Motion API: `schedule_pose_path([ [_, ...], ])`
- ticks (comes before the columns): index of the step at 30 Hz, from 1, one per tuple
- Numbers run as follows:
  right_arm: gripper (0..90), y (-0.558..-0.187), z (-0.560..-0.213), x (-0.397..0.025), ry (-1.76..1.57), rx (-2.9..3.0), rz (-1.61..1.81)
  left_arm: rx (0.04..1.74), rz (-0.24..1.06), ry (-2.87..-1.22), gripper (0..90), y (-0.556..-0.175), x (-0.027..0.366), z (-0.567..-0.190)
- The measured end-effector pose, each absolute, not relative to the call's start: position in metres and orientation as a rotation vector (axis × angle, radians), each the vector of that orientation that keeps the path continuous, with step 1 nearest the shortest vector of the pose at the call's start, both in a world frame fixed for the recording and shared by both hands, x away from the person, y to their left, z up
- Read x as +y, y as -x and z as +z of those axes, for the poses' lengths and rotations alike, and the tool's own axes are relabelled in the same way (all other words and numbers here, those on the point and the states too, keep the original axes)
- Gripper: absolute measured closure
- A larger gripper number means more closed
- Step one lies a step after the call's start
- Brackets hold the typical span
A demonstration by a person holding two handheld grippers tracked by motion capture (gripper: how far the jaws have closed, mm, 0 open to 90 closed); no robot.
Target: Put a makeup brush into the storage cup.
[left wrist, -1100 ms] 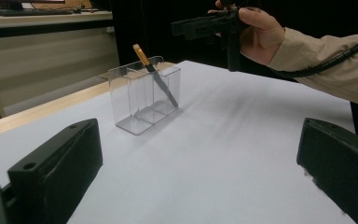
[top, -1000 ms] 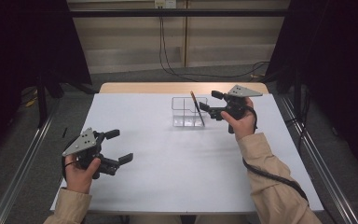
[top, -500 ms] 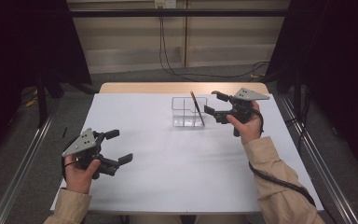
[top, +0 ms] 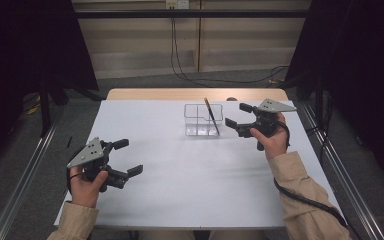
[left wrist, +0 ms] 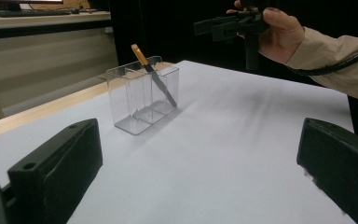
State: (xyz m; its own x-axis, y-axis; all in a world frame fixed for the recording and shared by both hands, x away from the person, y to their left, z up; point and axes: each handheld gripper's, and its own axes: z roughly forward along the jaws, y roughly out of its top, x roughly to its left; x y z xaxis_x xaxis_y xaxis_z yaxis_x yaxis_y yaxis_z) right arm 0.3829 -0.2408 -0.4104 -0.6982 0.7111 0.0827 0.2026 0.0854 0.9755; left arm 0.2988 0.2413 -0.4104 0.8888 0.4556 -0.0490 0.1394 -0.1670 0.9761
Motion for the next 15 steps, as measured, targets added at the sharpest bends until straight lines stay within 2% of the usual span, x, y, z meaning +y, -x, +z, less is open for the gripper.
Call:
schedule_pose_path([
  [15, 6.0, -0.365, -0.413, -0.258, -0.906, 1.950, 1.621, 0.457, 0.301, -1.738, 0.0, -0.299, 0.241, -0.410],
])
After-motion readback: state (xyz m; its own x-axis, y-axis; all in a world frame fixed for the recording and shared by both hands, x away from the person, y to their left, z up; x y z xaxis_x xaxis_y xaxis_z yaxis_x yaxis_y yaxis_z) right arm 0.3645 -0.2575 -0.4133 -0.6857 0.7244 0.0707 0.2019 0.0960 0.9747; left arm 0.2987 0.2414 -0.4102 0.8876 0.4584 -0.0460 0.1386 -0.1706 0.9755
